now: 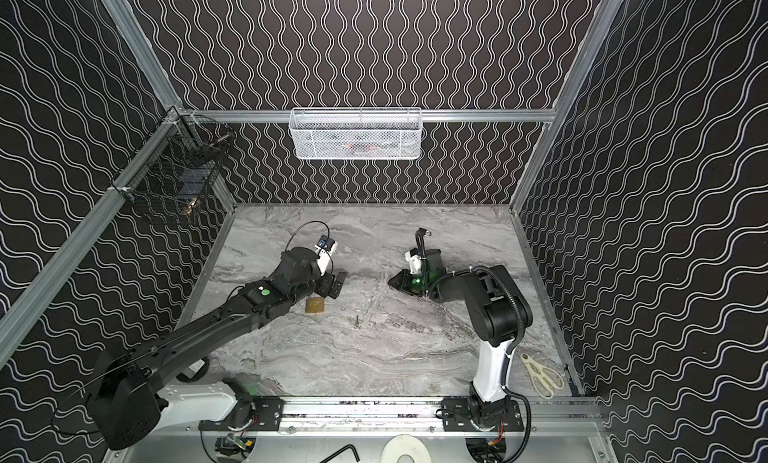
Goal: Unlock with the key
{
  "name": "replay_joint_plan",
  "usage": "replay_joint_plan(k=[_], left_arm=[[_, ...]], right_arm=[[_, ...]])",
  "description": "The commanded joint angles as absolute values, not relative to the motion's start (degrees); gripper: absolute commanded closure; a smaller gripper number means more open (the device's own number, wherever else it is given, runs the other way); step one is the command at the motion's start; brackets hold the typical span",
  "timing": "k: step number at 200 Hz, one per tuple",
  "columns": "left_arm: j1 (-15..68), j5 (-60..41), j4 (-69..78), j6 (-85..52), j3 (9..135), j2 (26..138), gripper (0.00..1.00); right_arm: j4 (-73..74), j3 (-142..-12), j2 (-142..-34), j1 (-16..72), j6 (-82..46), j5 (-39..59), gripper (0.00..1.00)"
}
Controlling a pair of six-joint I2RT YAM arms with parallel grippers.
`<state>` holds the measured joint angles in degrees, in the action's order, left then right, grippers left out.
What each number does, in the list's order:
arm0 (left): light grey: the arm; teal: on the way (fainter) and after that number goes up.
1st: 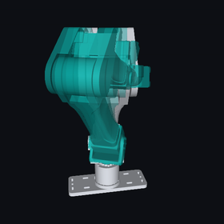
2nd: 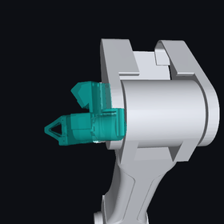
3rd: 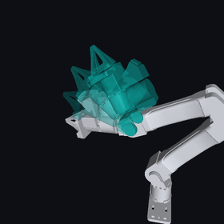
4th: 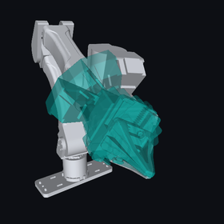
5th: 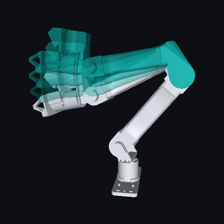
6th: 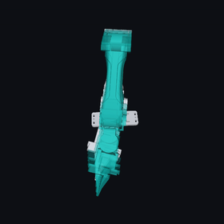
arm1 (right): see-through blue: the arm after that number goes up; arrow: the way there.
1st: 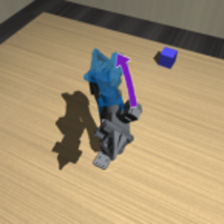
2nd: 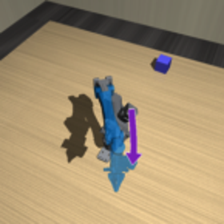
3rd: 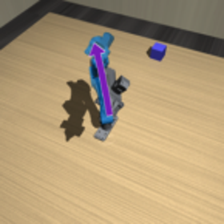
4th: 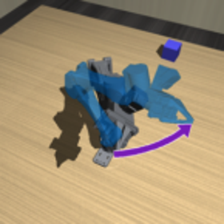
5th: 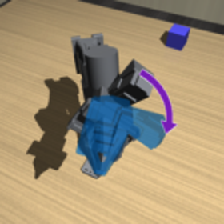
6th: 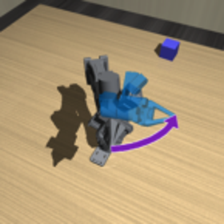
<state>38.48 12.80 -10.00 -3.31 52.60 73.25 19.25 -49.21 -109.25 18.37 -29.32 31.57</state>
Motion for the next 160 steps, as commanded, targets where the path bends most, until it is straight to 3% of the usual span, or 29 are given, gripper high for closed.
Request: replay_joint_plan(k=[1,51,85,112,160], left_arm=[[38.25,11.05,-9.91,-4.55,54.14,74.37,0.01],[38.23,10.28,-10.42,-5.14,54.8,74.81,0.01],[38.23,10.69,-11.1,-4.52,54.85,72.5,0.01],[38.14,8.71,-12.89,-5.27,55.95,71.93,0.01],[38.19,3.5,-15.7,-12.19,55.19,67.38,0.01]], right_arm=[[13.03,-48.63,-107.15,18.37,-27.26,24.99,0.61],[9.0,-48.53,-102.17,18.37,-24.04,18.04,0.39],[7.18,-55.34,-100.17,14.59,-20.62,10.17,0.31],[3.36,-71.95,-108.04,12.23,-14.54,-0.09,0.13],[2.13,-96.73,-129.17,11.59,-4.49,-11.17,0.07]])
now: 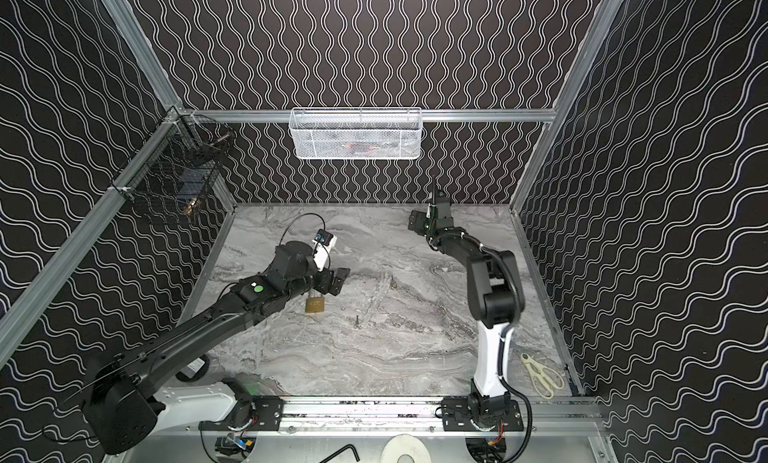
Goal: Unlock with the key
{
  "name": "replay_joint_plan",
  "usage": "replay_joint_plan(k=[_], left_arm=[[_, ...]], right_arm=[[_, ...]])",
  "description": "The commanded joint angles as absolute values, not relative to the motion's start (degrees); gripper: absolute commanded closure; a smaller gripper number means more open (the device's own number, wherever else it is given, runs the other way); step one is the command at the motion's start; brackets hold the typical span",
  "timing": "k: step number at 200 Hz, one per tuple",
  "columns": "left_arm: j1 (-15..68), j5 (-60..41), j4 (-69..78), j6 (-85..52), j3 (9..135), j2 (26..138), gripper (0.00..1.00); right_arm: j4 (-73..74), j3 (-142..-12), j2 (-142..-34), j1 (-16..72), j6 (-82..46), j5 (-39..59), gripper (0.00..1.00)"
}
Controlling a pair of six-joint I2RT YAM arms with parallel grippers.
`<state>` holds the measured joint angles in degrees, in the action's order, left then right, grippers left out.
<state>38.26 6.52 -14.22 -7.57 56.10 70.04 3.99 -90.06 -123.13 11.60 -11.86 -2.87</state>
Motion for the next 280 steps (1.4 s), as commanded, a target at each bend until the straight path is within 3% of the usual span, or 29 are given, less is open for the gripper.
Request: replay_joint_plan(k=[1,38,63,81,132,178,200,228,254,280], left_arm=[[38.17,3.55,-15.72,-12.29,55.11,67.18,0.01],[38.14,5.12,-18.59,-13.38,53.73,61.92,0.01],[38.14,6.69,-19.07,-13.32,52.09,59.67,0.01],[38.14,6.88,-19.24,-13.45,51.5,59.16,0.01],[38.17,6.67,-17.63,-13.36,49.94,58.64,0.01],[38.14,6.93,-17.66,-14.43,48.37,56.95,0.01],[38.18,7.37,-17.67,-14.34,48.08,55.95,0.01],[38.17,6.54,-17.71,-14.05,48.69,56.38,0.01],[38.15,5.72,-16.69,-14.81,48.31,56.6,0.01],[38.15,4.52,-13.98,-15.79,46.95,57.18,0.01]], right_arm=[[2.17,-96.97,-129.54,11.6,-4.35,-11.26,0.07],[-7.16,-111.72,-137.77,10.7,-2.02,-12.3,0.07],[-23.42,-128.04,-147.2,9.94,-0.95,-8.92,0.07],[-33.5,-138.74,-152.72,9.76,-1.18,-9.76,0.14],[-25.17,-123.35,-144.58,9.76,-2.33,-8.56,0.37],[-35.43,-136.74,-151.95,10.28,-2.65,-5.31,0.39],[-35.03,-131.71,-149.53,10.28,-4.07,-4.04,0.47],[-34.98,-125.7,-147.04,10.28,-4.99,-2.45,0.5],[-34.56,-119.4,-143.55,10.66,-5.83,0.19,0.65],[-29.69,-107.69,-136.57,12.51,-6.56,1.4,0.64]])
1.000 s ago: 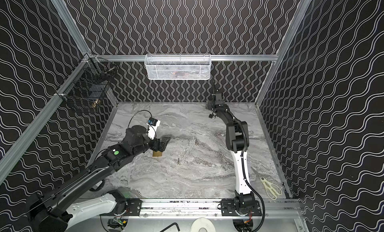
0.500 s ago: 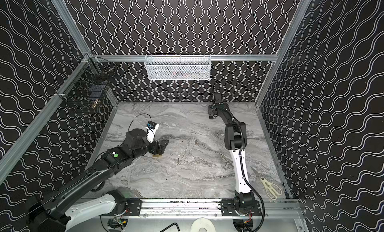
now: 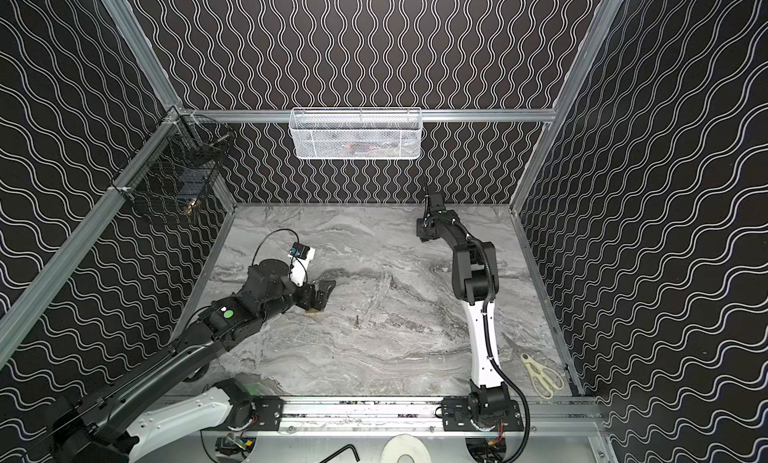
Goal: Unlock with the key
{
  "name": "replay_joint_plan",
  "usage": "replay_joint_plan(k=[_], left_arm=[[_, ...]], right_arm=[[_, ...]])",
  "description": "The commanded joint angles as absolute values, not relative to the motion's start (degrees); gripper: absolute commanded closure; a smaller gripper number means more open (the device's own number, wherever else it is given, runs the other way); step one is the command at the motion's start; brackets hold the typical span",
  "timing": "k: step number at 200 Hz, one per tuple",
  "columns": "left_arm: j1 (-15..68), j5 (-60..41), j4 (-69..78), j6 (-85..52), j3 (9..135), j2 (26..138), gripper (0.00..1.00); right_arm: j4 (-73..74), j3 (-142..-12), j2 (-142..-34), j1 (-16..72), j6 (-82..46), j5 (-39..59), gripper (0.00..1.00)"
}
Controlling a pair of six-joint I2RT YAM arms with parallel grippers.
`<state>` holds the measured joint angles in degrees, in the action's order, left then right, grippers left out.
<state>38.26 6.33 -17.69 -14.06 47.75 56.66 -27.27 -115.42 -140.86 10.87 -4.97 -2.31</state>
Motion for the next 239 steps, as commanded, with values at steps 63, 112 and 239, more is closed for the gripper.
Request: replay_joint_plan(k=[63,112,239], left_arm=[[38.24,-3.03,-9.93,-16.84,48.37,63.81,0.01],[38.49,-8.66,-8.89,-15.08,50.07,68.17,0.01],[37.27,-9.18,-8.87,-14.59,52.25,74.73,0.01]], right_arm=[[-22.55,-80.23,-118.5,15.58,-10.76,4.79,0.68],[-18.23,-63.63,-104.6,17.78,-13.59,5.22,0.66],[-12.62,-47.1,-85.84,21.18,-23.07,5.74,0.51]])
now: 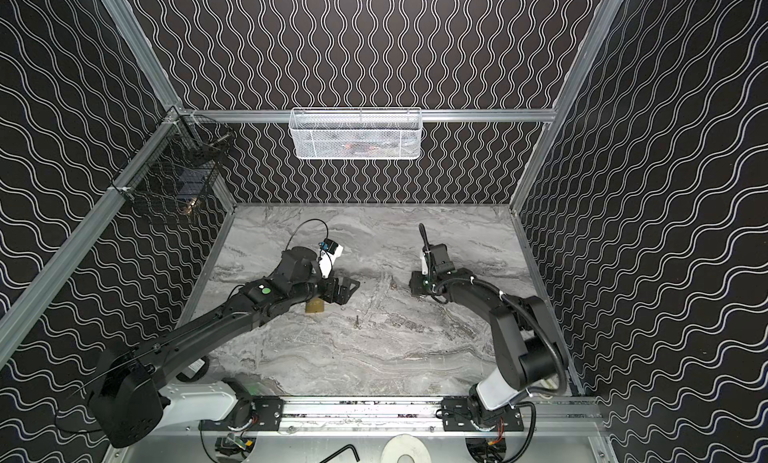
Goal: Unlock with the key
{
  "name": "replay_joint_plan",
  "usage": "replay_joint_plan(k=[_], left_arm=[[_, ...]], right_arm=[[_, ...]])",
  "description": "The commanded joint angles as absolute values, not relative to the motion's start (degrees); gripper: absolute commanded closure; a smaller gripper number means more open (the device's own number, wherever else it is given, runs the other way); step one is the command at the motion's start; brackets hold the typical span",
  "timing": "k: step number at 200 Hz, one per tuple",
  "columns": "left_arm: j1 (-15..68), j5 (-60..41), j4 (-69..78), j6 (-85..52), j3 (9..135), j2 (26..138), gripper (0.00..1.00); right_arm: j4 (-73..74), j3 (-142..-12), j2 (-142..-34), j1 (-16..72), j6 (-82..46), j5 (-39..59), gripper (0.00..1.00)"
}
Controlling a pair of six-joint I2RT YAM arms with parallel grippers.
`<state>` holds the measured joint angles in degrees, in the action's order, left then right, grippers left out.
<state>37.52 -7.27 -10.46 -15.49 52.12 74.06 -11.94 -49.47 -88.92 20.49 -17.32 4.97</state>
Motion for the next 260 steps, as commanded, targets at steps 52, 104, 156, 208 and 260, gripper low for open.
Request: replay_joint_plan(k=[52,104,156,208,260], left_arm=[[36.83,-8.1,-9.29,-14.08,53.35,75.15,0.01],[36.49,-6.02,-10.22,-13.89,51.33,71.84,0.01],[36.36,-6.1,-10.68,-13.81,51.68,71.63,0.01],[36.3,-7.91,-9.06,-13.8,50.42,71.57,0.01],[36.3,-8.94,-8.28,-13.38,49.84,71.28,0.01]], right_arm=[[-11.35,-45.4,-88.71,21.27,-25.58,9.21,0.52],[-11.14,-45.99,-91.36,21.19,-25.74,7.22,0.51],[-10.79,-48.6,-95.09,20.07,-24.45,5.39,0.5],[-10.91,-52.13,-97.35,17.91,-21.5,5.08,0.49],[-10.96,-55.63,-99.67,17.57,-19.43,6.23,0.48]])
